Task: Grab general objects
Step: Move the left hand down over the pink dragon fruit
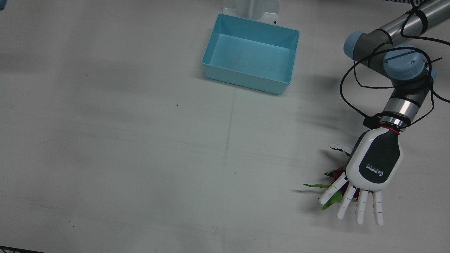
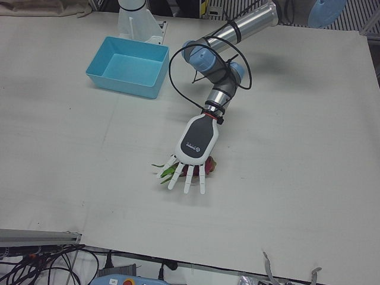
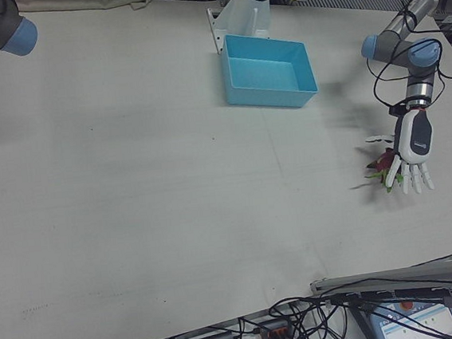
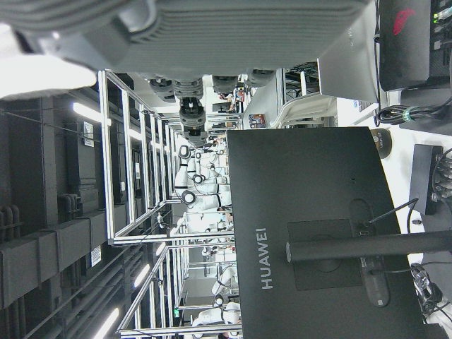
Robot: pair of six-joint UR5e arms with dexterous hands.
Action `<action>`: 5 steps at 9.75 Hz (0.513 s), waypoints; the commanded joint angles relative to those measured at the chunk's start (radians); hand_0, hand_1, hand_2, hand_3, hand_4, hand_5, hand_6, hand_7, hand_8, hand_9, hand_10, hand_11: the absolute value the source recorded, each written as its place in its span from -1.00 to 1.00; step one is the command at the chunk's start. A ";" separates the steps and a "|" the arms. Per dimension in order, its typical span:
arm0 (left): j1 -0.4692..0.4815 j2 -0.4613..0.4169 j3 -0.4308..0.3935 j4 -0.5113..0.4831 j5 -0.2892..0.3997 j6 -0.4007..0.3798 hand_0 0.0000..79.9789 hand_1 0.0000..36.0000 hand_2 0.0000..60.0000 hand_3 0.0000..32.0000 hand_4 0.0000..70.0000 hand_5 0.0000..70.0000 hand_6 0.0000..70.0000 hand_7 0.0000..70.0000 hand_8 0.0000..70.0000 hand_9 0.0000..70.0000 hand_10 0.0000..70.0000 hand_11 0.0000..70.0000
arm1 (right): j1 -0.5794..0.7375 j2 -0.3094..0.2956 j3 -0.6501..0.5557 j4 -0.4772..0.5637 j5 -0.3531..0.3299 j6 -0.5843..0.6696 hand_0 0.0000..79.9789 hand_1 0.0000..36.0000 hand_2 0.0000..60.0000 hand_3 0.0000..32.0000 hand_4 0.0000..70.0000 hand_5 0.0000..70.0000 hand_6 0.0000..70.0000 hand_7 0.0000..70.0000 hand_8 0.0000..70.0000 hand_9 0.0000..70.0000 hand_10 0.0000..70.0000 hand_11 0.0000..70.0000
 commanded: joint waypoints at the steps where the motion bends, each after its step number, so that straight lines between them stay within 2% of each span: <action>1: -0.004 -0.001 0.001 -0.006 -0.006 0.061 0.16 -0.16 -0.67 1.00 -1.00 -1.00 -1.00 -0.91 -1.00 -1.00 -1.00 -1.00 | 0.000 0.000 0.000 0.000 0.000 0.000 -1.00 -1.00 -1.00 -1.00 -1.00 -1.00 -1.00 -1.00 -1.00 -1.00 -1.00 -1.00; 2: 0.001 -0.001 0.001 -0.015 -0.037 0.101 0.15 -0.19 -0.64 1.00 -1.00 -1.00 -1.00 -0.84 -0.98 -1.00 -1.00 -1.00 | 0.000 0.000 0.000 0.000 0.000 0.000 -1.00 -1.00 -1.00 -1.00 -1.00 -1.00 -1.00 -1.00 -1.00 -1.00 -1.00 -1.00; 4: 0.001 0.000 0.001 -0.028 -0.040 0.124 0.16 -0.16 -0.42 1.00 -1.00 -1.00 -1.00 -0.71 -0.92 -0.98 -1.00 -0.99 | 0.000 -0.002 0.000 0.000 0.000 0.000 -1.00 -1.00 -1.00 -1.00 -1.00 -1.00 -1.00 -1.00 -1.00 -1.00 -1.00 -1.00; 5: 0.001 0.000 0.002 -0.038 -0.043 0.138 0.17 -0.08 -0.32 1.00 -1.00 -0.96 -1.00 -0.66 -0.88 -0.97 -0.93 -0.86 | 0.000 0.000 0.000 0.000 0.000 0.000 -1.00 -1.00 -1.00 -1.00 -1.00 -1.00 -1.00 -1.00 -1.00 -1.00 -1.00 -1.00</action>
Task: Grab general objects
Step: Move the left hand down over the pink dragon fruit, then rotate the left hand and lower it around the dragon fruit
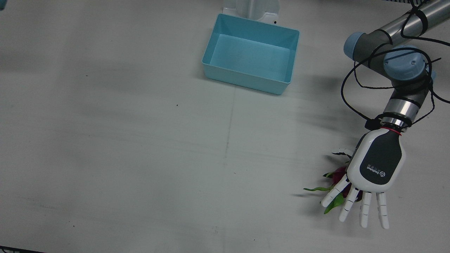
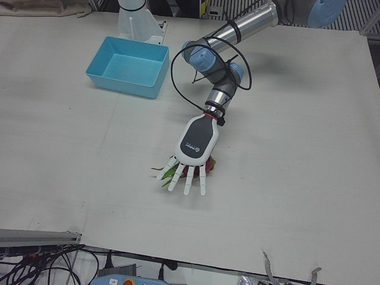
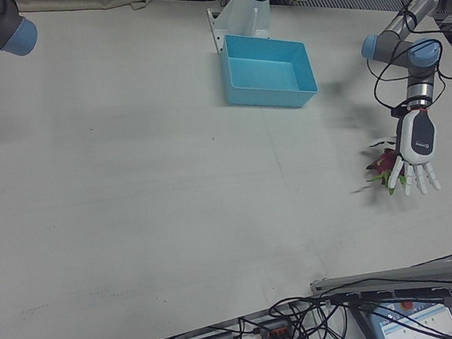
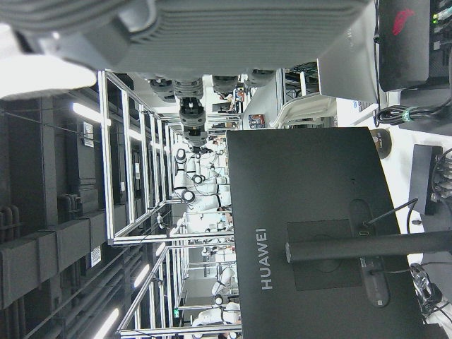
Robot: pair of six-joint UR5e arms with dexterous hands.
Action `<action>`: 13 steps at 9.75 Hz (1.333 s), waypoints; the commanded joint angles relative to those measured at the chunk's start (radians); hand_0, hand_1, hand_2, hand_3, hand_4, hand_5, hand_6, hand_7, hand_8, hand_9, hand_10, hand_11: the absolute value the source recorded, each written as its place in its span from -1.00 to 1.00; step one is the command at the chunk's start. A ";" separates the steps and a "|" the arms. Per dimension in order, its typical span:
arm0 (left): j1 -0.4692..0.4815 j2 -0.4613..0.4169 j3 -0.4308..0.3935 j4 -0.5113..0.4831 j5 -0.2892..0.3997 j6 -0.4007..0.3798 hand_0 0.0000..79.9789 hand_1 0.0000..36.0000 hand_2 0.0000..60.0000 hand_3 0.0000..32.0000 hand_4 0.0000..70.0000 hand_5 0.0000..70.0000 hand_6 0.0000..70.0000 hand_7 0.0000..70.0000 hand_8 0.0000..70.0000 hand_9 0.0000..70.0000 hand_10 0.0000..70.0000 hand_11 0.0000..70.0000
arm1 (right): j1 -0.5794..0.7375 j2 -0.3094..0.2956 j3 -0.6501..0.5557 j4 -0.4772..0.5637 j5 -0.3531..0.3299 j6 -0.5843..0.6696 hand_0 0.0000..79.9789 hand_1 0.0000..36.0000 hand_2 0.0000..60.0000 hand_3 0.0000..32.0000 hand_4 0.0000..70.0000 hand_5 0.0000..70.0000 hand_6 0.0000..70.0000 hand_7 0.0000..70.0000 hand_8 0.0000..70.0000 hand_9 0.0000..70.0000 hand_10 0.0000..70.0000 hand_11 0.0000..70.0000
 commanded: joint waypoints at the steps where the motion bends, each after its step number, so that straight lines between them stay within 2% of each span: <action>1: 0.002 -0.001 0.007 -0.035 -0.021 0.053 0.20 0.05 -0.19 1.00 -1.00 -0.92 -1.00 -0.59 -0.83 -0.96 -0.79 -0.64 | 0.000 -0.001 0.000 0.000 0.000 0.000 -1.00 -1.00 -1.00 -1.00 -1.00 -1.00 -1.00 -1.00 -1.00 -1.00 -1.00 -1.00; 2: 0.004 -0.004 0.027 -0.059 -0.021 0.072 0.22 0.16 -0.04 1.00 -1.00 -0.85 -1.00 -0.48 -0.77 -0.94 -0.64 -0.43 | 0.000 0.001 0.000 0.000 0.000 0.000 -1.00 -1.00 -1.00 -1.00 -1.00 -1.00 -1.00 -1.00 -1.00 -1.00 -1.00 -1.00; 3: 0.004 -0.004 0.054 -0.088 -0.021 0.075 0.23 0.18 0.08 0.56 -1.00 -0.76 -0.96 -0.32 -0.68 -0.91 -0.45 -0.15 | 0.000 0.001 0.000 0.000 0.000 0.000 -1.00 -1.00 -1.00 -1.00 -1.00 -1.00 -1.00 -1.00 -1.00 -1.00 -1.00 -1.00; 4: 0.002 -0.004 0.067 -0.101 -0.021 0.075 0.22 0.12 0.12 -0.20 -1.00 -0.69 -0.80 -0.12 -0.58 -0.81 -0.24 0.15 | 0.000 0.001 0.000 0.000 0.000 0.000 -1.00 -1.00 -1.00 -1.00 -1.00 -1.00 -1.00 -1.00 -1.00 -1.00 -1.00 -1.00; 5: 0.002 -0.004 0.065 -0.101 -0.021 0.073 0.21 0.01 0.16 -0.91 -0.96 -0.59 -0.60 0.08 -0.42 -0.60 0.06 0.53 | 0.000 -0.001 0.000 0.000 0.000 0.000 -1.00 -1.00 -1.00 -1.00 -1.00 -1.00 -1.00 -1.00 -1.00 -1.00 -1.00 -1.00; 6: 0.002 -0.004 0.065 -0.101 -0.021 0.075 0.19 -0.09 0.16 -1.00 -0.86 -0.51 -0.45 0.24 -0.28 -0.41 0.35 0.93 | 0.000 0.001 0.000 0.000 0.000 0.000 -1.00 -1.00 -1.00 -1.00 -1.00 -1.00 -1.00 -1.00 -1.00 -1.00 -1.00 -1.00; 8: 0.001 -0.002 0.061 -0.104 -0.021 0.073 0.17 -0.32 0.04 -1.00 -0.72 -0.31 -0.08 0.56 0.14 0.15 1.00 1.00 | 0.000 0.001 0.000 0.000 0.000 0.001 -1.00 -1.00 -1.00 -1.00 -1.00 -1.00 -1.00 -1.00 -1.00 -1.00 -1.00 -1.00; 9: 0.001 -0.004 0.058 -0.104 -0.021 0.073 0.17 -0.43 0.00 -1.00 -0.68 -0.17 0.11 0.75 0.37 0.45 1.00 1.00 | 0.000 -0.001 0.000 0.000 0.000 0.000 -1.00 -1.00 -1.00 -1.00 -1.00 -1.00 -1.00 -1.00 -1.00 -1.00 -1.00 -1.00; 10: 0.001 -0.004 0.055 -0.104 -0.021 0.073 0.18 -0.53 -0.04 -1.00 -0.65 0.02 0.35 0.98 0.66 0.83 1.00 1.00 | 0.000 0.001 0.000 0.000 0.000 0.000 -1.00 -1.00 -1.00 -1.00 -1.00 -1.00 -1.00 -1.00 -1.00 -1.00 -1.00 -1.00; 11: 0.001 -0.004 0.055 -0.104 -0.021 0.072 0.19 -0.61 -0.10 -1.00 -0.57 0.17 0.55 1.00 0.98 1.00 1.00 1.00 | 0.000 0.001 0.000 0.000 0.000 0.000 -1.00 -1.00 -1.00 -1.00 -1.00 -1.00 -1.00 -1.00 -1.00 -1.00 -1.00 -1.00; 13: 0.001 -0.004 0.053 -0.098 -0.018 0.063 0.20 -0.76 -0.14 -1.00 -0.32 0.37 0.89 1.00 1.00 1.00 1.00 1.00 | 0.000 0.001 0.000 0.000 0.000 0.000 -1.00 -1.00 -1.00 -1.00 -1.00 -1.00 -1.00 -1.00 -1.00 -1.00 -1.00 -1.00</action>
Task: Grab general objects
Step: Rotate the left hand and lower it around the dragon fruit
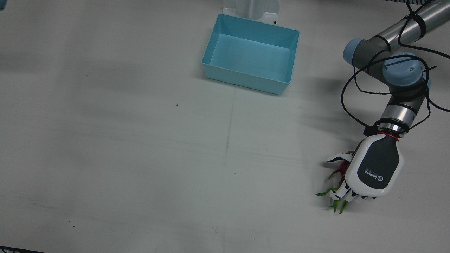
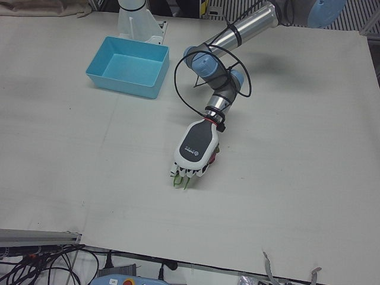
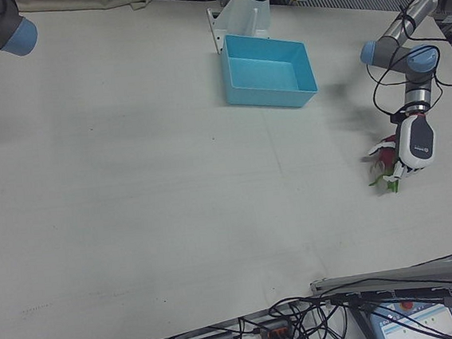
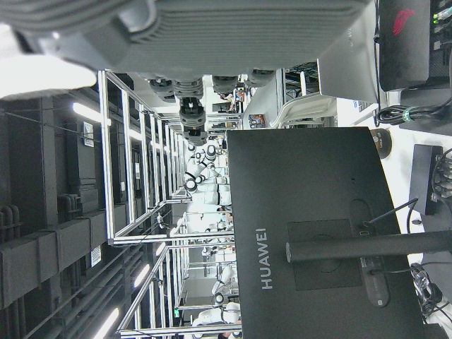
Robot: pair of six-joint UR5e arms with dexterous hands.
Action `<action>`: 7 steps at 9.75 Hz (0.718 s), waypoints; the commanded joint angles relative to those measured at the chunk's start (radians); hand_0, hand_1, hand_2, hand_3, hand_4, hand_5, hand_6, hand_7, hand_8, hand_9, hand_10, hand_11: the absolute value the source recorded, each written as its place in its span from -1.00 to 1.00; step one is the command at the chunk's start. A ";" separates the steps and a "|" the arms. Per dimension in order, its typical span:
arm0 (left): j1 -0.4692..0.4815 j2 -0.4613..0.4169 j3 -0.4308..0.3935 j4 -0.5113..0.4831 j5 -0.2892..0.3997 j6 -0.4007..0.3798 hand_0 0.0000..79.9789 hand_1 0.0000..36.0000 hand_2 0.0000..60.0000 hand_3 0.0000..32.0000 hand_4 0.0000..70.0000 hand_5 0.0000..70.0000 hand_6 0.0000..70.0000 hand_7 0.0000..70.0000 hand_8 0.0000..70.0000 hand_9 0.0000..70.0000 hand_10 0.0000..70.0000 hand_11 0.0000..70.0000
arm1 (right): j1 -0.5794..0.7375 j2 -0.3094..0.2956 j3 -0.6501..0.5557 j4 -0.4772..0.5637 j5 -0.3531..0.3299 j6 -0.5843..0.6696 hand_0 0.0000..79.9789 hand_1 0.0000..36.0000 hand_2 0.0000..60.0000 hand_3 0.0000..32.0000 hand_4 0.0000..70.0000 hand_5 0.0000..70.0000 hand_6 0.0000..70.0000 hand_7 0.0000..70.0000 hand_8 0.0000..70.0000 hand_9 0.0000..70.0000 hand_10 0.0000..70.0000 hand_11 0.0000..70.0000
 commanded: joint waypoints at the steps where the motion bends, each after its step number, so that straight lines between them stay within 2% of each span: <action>1: 0.000 -0.005 -0.012 0.027 0.006 -0.012 0.18 -0.86 -0.15 -1.00 -0.16 0.44 1.00 1.00 1.00 1.00 1.00 1.00 | 0.000 0.000 0.000 0.000 0.000 0.000 -1.00 -1.00 -1.00 -1.00 -1.00 -1.00 -1.00 -1.00 -1.00 -1.00 -1.00 -1.00; 2: 0.000 -0.026 -0.042 0.078 0.012 -0.014 0.17 -0.92 0.01 -1.00 0.00 0.56 1.00 1.00 1.00 1.00 1.00 1.00 | 0.000 0.000 0.000 0.000 0.000 0.000 -1.00 -1.00 -1.00 -1.00 -1.00 -1.00 -1.00 -1.00 -1.00 -1.00 -1.00 -1.00; 4: 0.000 -0.099 -0.113 0.225 0.034 -0.023 0.12 -0.90 0.62 -1.00 0.17 0.78 1.00 1.00 1.00 1.00 1.00 1.00 | 0.000 0.000 0.000 0.000 0.000 0.000 -1.00 -1.00 -1.00 -1.00 -1.00 -1.00 -1.00 -1.00 -1.00 -1.00 -1.00 -1.00; 6: 0.000 -0.175 -0.121 0.326 0.043 -0.025 0.04 -0.94 1.00 -1.00 0.47 1.00 1.00 1.00 1.00 1.00 1.00 1.00 | 0.000 -0.001 0.000 0.000 0.000 0.000 -1.00 -1.00 -1.00 -1.00 -1.00 -1.00 -1.00 -1.00 -1.00 -1.00 -1.00 -1.00; 7: 0.001 -0.186 -0.121 0.381 0.044 -0.025 0.00 -1.00 1.00 -1.00 0.74 1.00 1.00 1.00 1.00 1.00 1.00 1.00 | 0.000 -0.001 0.002 0.000 0.000 0.000 -1.00 -1.00 -1.00 -1.00 -1.00 -1.00 -1.00 -1.00 -1.00 -1.00 -1.00 -1.00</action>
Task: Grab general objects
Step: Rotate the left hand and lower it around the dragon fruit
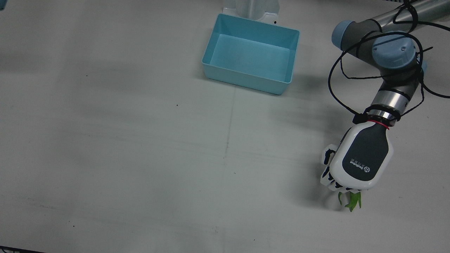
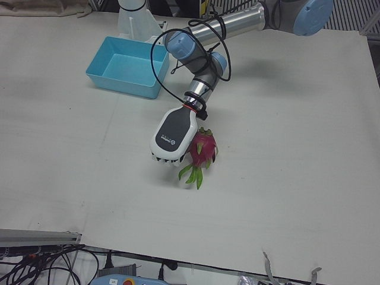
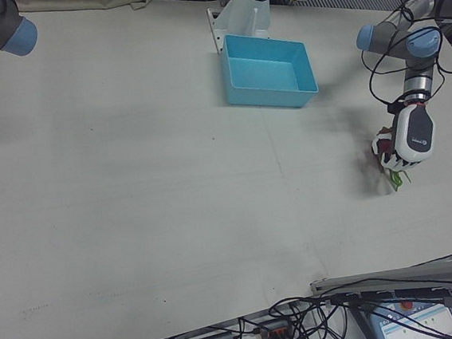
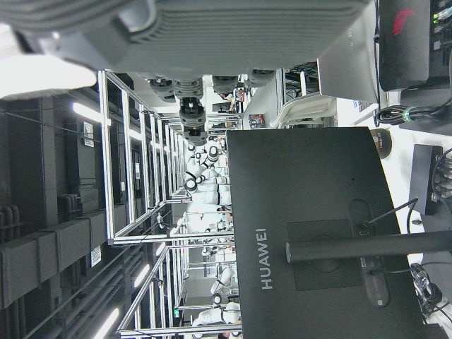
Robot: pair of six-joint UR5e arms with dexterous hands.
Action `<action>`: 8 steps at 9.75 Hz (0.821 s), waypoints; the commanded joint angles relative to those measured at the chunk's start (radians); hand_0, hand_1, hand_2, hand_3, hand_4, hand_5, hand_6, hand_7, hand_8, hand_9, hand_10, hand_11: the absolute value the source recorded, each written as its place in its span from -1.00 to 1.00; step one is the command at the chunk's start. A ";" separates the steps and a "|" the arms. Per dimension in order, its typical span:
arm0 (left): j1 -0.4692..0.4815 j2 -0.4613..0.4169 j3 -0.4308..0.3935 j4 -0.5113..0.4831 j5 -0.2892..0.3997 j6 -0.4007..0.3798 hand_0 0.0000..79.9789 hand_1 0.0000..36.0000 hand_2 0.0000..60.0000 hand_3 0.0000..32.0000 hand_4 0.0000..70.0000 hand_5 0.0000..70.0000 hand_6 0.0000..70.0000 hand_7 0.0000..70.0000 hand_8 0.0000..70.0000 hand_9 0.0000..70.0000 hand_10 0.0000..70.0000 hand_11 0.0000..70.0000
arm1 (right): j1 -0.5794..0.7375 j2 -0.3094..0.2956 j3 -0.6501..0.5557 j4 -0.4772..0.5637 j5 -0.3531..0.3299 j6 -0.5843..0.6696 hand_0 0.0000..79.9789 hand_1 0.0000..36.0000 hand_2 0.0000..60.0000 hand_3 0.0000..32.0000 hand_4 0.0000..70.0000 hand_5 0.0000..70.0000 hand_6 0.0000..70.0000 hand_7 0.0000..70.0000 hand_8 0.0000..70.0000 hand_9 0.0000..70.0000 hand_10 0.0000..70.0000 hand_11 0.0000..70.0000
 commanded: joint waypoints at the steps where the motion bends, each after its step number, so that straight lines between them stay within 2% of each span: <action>1: 0.003 -0.088 -0.011 0.209 0.022 0.000 0.03 -1.00 0.42 -1.00 0.49 0.93 1.00 1.00 1.00 1.00 1.00 1.00 | 0.000 0.000 0.000 0.000 0.000 0.000 -1.00 -1.00 -1.00 -1.00 -1.00 -1.00 -1.00 -1.00 -1.00 -1.00 -1.00 -1.00; 2: 0.003 -0.103 -0.016 0.272 0.066 0.001 0.02 -1.00 -0.68 -1.00 -0.28 0.03 0.63 1.00 0.85 1.00 1.00 1.00 | 0.000 -0.001 0.000 0.000 0.000 0.000 -1.00 -1.00 -1.00 -1.00 -1.00 -1.00 -1.00 -1.00 -1.00 -1.00 -1.00 -1.00; 3: 0.005 -0.103 -0.019 0.299 0.074 0.004 0.03 -0.84 -0.90 -1.00 -0.74 -0.74 -0.49 0.32 -0.24 -0.31 0.00 0.43 | 0.000 -0.001 0.000 0.000 0.000 0.000 -1.00 -1.00 -1.00 -1.00 -1.00 -1.00 -1.00 -1.00 -1.00 -1.00 -1.00 -1.00; 4: 0.002 -0.096 -0.019 0.299 0.074 0.009 0.04 -0.62 -1.00 -1.00 -1.00 -1.00 -1.00 -0.69 -0.78 -0.97 -0.98 -0.97 | 0.000 0.000 0.000 0.000 0.000 0.000 -1.00 -1.00 -1.00 -1.00 -1.00 -1.00 -1.00 -1.00 -1.00 -1.00 -1.00 -1.00; 5: 0.000 -0.094 -0.021 0.301 0.074 0.009 0.04 -0.51 -1.00 -0.66 -1.00 -1.00 -1.00 -1.00 -0.94 -1.00 -1.00 -1.00 | 0.000 -0.001 0.000 0.000 0.000 0.000 -1.00 -1.00 -1.00 -1.00 -1.00 -1.00 -1.00 -1.00 -1.00 -1.00 -1.00 -1.00; 6: 0.000 -0.093 -0.022 0.307 0.074 0.010 0.09 -0.41 -1.00 -0.15 -1.00 -1.00 -1.00 -1.00 -1.00 -1.00 -1.00 -1.00 | 0.000 -0.001 0.000 0.000 0.000 0.000 -1.00 -1.00 -1.00 -1.00 -1.00 -1.00 -1.00 -1.00 -1.00 -1.00 -1.00 -1.00; 7: 0.000 -0.091 -0.019 0.308 0.074 0.018 0.05 -0.56 -1.00 0.17 -1.00 -1.00 -1.00 -1.00 -1.00 -1.00 -1.00 -1.00 | 0.000 -0.001 0.000 0.000 0.000 0.000 -1.00 -1.00 -1.00 -1.00 -1.00 -1.00 -1.00 -1.00 -1.00 -1.00 -1.00 -1.00; 8: -0.002 -0.085 -0.022 0.310 0.074 0.060 0.01 -0.70 -1.00 0.50 -1.00 -1.00 -1.00 -1.00 -1.00 -1.00 -1.00 -1.00 | 0.000 -0.001 0.002 0.000 0.000 0.000 -1.00 -1.00 -1.00 -1.00 -1.00 -1.00 -1.00 -1.00 -1.00 -1.00 -1.00 -1.00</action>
